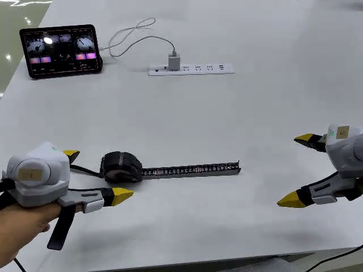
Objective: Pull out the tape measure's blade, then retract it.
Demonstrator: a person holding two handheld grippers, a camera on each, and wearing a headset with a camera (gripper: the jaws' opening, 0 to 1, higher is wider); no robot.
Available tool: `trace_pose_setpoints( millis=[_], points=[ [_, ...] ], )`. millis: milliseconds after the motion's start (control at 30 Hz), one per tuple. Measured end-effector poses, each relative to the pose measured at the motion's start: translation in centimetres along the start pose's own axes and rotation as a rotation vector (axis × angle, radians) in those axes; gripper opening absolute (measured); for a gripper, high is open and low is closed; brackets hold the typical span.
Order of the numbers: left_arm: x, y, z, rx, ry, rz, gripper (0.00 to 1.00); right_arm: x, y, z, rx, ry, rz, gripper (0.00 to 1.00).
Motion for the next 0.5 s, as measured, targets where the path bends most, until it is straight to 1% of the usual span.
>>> trace_pose_setpoints(
  millis=[133, 167, 200, 233, 267, 300, 333, 400, 467, 500],
  points=[
    [0.0, -0.2, -0.7, -0.012, -0.026, 0.024, 0.99, -0.3, -0.2, -0.3, 0.018, -0.025, 0.014, 0.99],
    [-0.1, -0.4, -1.0, -0.023, -0.033, 0.031, 0.99, -0.5, -0.2, -0.4, 0.024, -0.034, 0.018, 0.99],
    [0.0, -0.6, -1.3, -0.025, -0.058, 0.011, 0.99, -0.5, -0.2, -0.6, 0.027, -0.047, 0.022, 0.99],
    [0.7, -0.8, -1.4, -0.025, -0.11, -0.04, 0.99, -0.6, -0.3, -0.7, 0.029, -0.054, 0.024, 0.99],
    [0.6, -1.0, -1.7, -0.039, -0.121, -0.044, 0.99, -0.6, -0.3, -0.8, 0.033, -0.064, 0.027, 0.99],
    [0.1, -1.3, -2.0, -0.048, -0.12, 0.005, 0.99, -0.7, -0.3, -1.1, 0.042, -0.077, 0.035, 0.99],
    [0.0, -1.4, -2.2, -0.049, -0.128, 0.021, 0.99, -0.8, -0.3, -1.3, 0.05, -0.084, 0.047, 0.99],
    [-0.5, -1.6, -2.7, -0.051, -0.123, 0.021, 0.99, -1.0, -0.4, -1.9, 0.06, -0.097, 0.057, 0.99],
    [-0.7, -1.6, -3.1, -0.052, -0.148, 0.009, 0.99, -1.2, -0.6, -2.4, 0.062, -0.109, 0.062, 0.99],
    [-0.8, -1.5, -3.2, -0.049, -0.153, 0.015, 0.99, -1.2, -0.6, -2.6, 0.063, -0.115, 0.06, 0.99]
  ],
)
Point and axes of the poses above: the centre of the closed fingertips' face, and the gripper's own axes: z roughly backward along the fingers, x roughly to its left, y roughly out of its underside, the point moved 3 cm from there along z, roughly backward along the fingers, and after that the axes turned 15 degrees about -x, right-handed, at the moved point
